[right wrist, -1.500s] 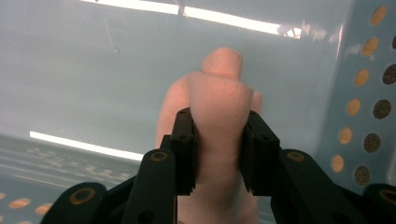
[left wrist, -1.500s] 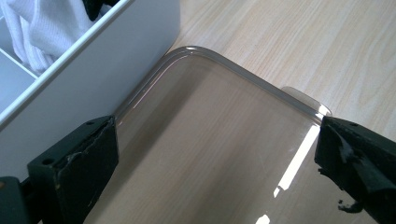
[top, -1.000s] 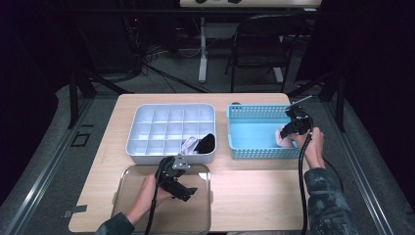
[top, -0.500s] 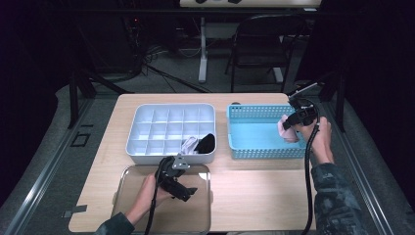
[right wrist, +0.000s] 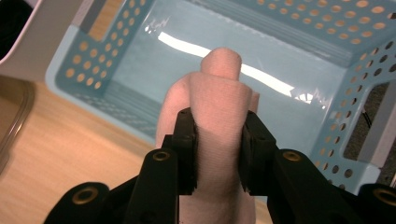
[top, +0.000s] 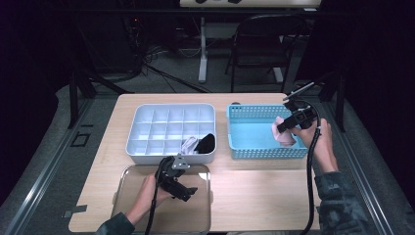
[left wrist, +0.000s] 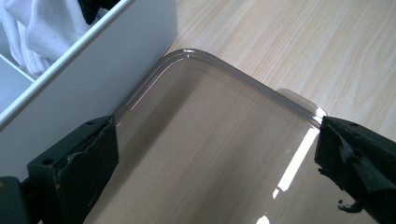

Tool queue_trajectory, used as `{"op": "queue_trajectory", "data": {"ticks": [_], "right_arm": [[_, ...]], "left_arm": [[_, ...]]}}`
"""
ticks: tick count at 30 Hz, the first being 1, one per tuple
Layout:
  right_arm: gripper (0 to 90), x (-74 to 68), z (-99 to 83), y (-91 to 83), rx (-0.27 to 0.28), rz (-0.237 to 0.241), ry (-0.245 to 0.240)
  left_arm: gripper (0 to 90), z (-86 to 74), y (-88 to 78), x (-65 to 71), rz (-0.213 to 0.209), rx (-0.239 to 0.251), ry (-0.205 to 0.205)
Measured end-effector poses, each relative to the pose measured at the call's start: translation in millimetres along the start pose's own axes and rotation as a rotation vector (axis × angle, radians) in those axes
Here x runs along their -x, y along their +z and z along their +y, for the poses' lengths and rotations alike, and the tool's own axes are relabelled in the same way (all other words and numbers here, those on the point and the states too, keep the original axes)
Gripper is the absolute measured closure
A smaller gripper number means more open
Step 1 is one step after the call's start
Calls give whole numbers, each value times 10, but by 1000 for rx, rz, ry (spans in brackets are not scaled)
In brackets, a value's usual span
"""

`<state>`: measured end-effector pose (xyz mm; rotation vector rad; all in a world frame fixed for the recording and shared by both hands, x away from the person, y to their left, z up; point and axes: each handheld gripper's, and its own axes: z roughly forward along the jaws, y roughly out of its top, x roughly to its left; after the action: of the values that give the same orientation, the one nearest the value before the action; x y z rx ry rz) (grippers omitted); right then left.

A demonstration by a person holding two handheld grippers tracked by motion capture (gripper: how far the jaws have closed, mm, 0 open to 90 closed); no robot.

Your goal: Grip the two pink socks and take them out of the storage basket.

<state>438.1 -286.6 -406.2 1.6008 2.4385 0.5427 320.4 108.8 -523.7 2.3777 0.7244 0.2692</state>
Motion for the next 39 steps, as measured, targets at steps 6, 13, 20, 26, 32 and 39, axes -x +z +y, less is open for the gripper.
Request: {"op": "queue_trajectory", "data": {"ticks": [6, 13, 20, 26, 32, 39], "right_arm": [[712, -285, -116, -10, 12, 46, -60], [711, -603, -296, 76, 5, 107, -126], [709, -851, -487, 217, -14, 179, -170], [706, -1052, -608, 426, -12, 243, -173], [705, -1217, -686, 677, -21, 276, -181], [684, -1367, -728, 893, -60, 286, -204]], "left_arm": [[1, 7, -3, 10, 5, 7, 4], [0, 2, 1, 22, 7, 19, 6], [1, 3, 22, 43, 9, 24, 11], [1, 13, 44, 71, 9, 34, 8], [0, 69, 111, 165, 8, 32, 22], [1, 67, 109, 168, 5, 31, 27]]}}
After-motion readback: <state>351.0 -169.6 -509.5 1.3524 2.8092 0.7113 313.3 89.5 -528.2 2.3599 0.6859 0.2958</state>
